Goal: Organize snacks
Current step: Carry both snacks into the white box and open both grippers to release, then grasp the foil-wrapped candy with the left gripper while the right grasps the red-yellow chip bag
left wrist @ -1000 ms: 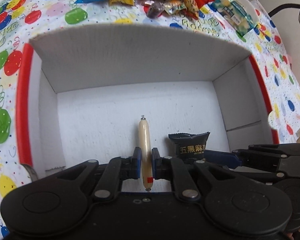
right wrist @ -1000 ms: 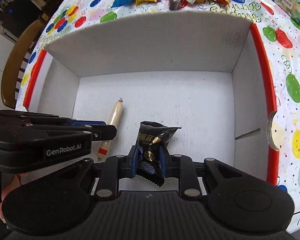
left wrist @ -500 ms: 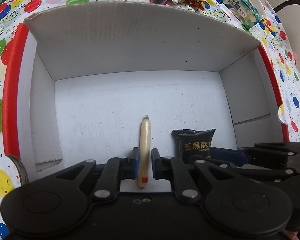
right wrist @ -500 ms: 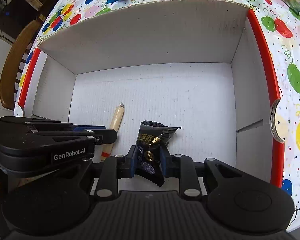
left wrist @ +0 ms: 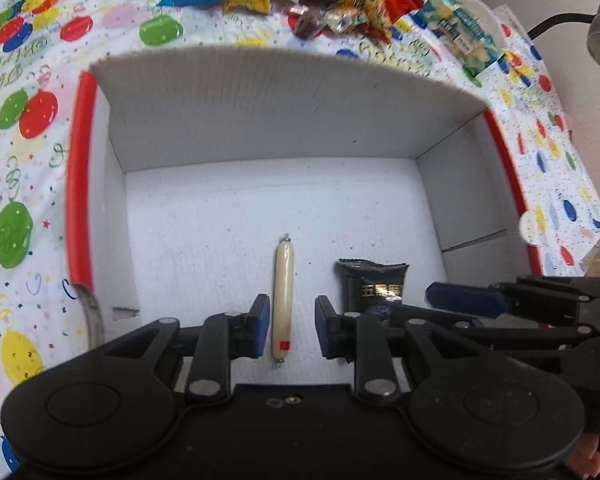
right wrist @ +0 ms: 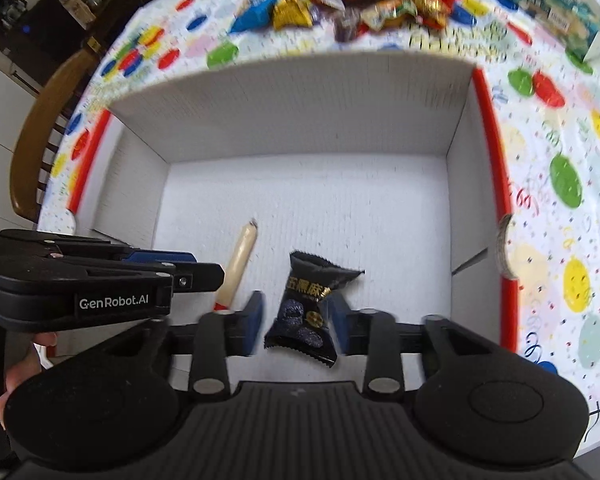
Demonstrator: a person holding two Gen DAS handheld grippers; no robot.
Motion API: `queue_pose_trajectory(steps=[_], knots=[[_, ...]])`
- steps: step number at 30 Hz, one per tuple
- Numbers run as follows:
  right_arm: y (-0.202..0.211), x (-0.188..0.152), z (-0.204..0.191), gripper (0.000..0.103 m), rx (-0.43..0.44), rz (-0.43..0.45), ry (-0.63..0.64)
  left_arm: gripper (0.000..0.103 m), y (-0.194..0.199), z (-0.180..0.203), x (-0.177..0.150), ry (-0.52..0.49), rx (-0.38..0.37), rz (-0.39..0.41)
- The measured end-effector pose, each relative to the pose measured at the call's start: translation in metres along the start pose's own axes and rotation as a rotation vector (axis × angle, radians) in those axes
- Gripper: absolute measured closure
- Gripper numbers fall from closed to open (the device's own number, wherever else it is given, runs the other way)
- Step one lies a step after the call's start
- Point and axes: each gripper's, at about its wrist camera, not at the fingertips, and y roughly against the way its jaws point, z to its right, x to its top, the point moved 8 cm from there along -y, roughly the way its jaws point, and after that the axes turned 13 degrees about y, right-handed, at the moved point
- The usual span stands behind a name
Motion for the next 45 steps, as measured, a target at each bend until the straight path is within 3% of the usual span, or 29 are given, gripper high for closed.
queue_pose_trajectory(steps=[1, 2, 8, 12, 18, 20, 34, 45], knots=[[0.005, 0.001, -0.002, 0.045, -0.002, 0.015, 0.006, 0.078, 0.004, 0.000, 0.000, -0.005, -0.002, 0.010], [0.010, 0.002, -0.003, 0.042, -0.006, 0.030, 0.013, 0.076, 0.008, 0.002, 0.000, -0.011, -0.004, 0.020], [0.038, 0.009, -0.004, 0.041, -0.011, 0.080, 0.021, 0.054, 0.037, 0.011, 0.001, -0.056, -0.025, 0.095], [0.060, 0.017, 0.001, 0.034, -0.025, 0.120, 0.021, 0.048, 0.058, 0.019, 0.005, -0.084, -0.038, 0.147], [0.095, 0.036, 0.015, 0.032, -0.038, 0.185, 0.019, 0.024, 0.090, 0.037, 0.018, -0.149, -0.039, 0.256], [0.105, 0.045, 0.020, 0.023, -0.042, 0.207, 0.017, 0.020, 0.100, 0.042, 0.024, -0.161, -0.043, 0.286], [0.133, 0.116, 0.093, 0.021, -0.091, 0.265, -0.022, 0.001, 0.120, 0.052, 0.091, -0.153, -0.006, 0.436], [0.097, 0.186, 0.161, 0.021, -0.133, 0.235, -0.011, 0.001, 0.090, 0.063, 0.156, -0.143, 0.053, 0.451]])
